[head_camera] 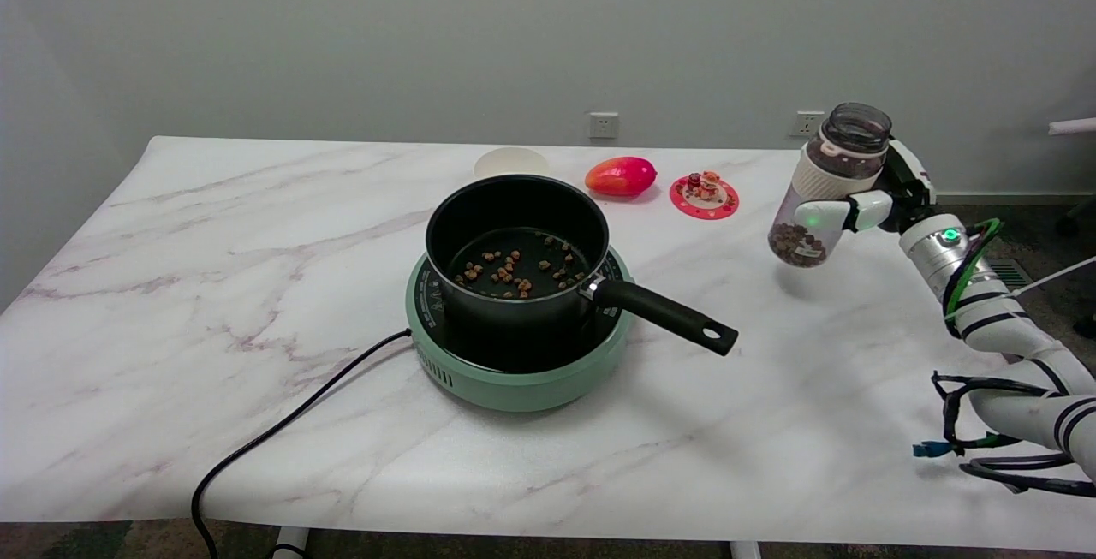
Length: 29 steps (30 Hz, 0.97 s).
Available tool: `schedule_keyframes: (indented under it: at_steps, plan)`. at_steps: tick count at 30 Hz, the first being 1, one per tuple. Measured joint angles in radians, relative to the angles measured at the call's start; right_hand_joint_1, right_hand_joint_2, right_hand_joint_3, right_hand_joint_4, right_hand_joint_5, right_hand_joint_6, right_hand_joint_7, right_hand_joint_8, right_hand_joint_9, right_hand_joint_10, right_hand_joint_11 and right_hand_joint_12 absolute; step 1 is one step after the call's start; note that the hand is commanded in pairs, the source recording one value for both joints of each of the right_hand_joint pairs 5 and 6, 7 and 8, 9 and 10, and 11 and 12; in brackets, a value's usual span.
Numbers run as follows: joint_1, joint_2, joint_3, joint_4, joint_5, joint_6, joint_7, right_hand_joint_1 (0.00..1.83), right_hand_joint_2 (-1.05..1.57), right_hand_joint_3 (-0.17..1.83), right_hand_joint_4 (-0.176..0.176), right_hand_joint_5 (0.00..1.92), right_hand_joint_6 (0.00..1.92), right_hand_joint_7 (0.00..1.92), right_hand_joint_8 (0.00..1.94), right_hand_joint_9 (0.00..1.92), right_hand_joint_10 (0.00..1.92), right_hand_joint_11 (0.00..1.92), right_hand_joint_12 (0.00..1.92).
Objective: Pick up the bottle.
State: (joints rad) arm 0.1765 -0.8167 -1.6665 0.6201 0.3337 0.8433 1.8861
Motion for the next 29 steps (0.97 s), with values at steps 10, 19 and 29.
schedule_keyframes:
  at_steps: [10, 19, 29]
  plan:
    - [0.003, 0.028, -0.001, 0.080, -0.001, -0.006, -0.002, 1.44, 1.26, 0.50, 0.000, 1.92, 1.92, 1.92, 1.92, 1.44, 1.44, 1.26, 1.26]
    - [0.003, 0.065, 0.001, 0.176, -0.019, -0.021, -0.003, 1.42, 1.30, 0.44, 0.000, 1.92, 1.92, 1.92, 1.92, 1.45, 1.45, 1.28, 1.28]
    - [0.015, 0.085, -0.003, 0.329, -0.070, -0.093, -0.003, 1.42, 1.30, 0.40, 0.000, 1.92, 1.92, 1.92, 1.92, 1.42, 1.42, 1.27, 1.27]
